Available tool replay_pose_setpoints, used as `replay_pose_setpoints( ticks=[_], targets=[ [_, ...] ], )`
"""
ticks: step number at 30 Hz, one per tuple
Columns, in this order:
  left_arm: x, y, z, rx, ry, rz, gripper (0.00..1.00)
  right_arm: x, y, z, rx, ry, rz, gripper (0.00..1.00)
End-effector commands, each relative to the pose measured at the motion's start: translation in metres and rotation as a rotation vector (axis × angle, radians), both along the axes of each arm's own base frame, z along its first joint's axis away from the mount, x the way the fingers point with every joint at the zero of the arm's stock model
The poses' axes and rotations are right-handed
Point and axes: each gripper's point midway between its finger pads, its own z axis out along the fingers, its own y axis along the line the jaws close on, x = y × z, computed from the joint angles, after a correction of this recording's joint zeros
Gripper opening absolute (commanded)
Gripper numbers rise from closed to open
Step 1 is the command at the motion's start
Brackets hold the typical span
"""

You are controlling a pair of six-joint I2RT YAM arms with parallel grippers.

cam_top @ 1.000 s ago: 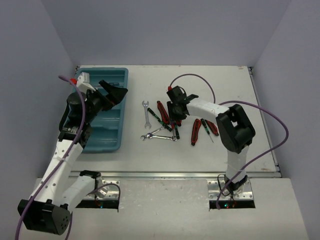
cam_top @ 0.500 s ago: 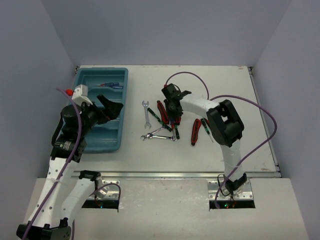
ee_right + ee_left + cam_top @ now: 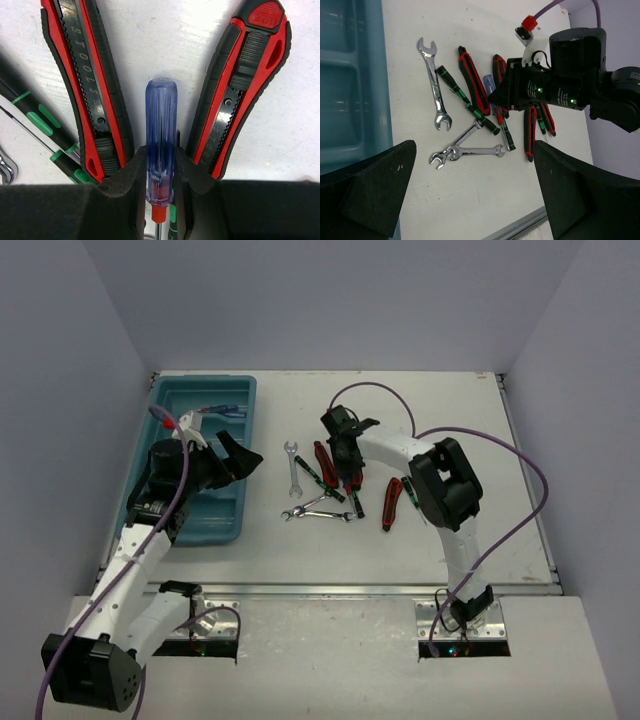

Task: Sort the tools into containers

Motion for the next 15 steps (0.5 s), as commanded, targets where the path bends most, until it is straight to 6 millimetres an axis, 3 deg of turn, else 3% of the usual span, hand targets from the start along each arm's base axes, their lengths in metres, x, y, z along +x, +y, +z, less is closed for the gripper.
replay_pose_setpoints(
  ticks=[1,5,9,12,15],
  targets=[
    [0.015,-0.022,0.018,-0.117,-0.077,-0.093,1.00,0.027,0.008,0.073,0.062,-0.154,-0.005,0.02],
    [0.022,-0.031,0.020,-0.191,-0.117,-0.120,1.00,0.028,0.010,0.104,0.086,-0.199,0.029,0.00],
    [0.024,-0.042,0.022,-0.268,-0.131,-0.167,1.00,0.016,0.020,0.133,0.180,-0.229,0.100,0.00],
    [0.023,-0.054,0.035,-0.351,-0.164,-0.242,1.00,-0.011,0.049,0.171,0.396,-0.263,0.269,0.00],
    [0.017,-0.065,0.051,-0.438,-0.213,-0.302,1.00,-0.054,0.080,0.218,0.649,-0.304,0.505,0.00]
  ],
)
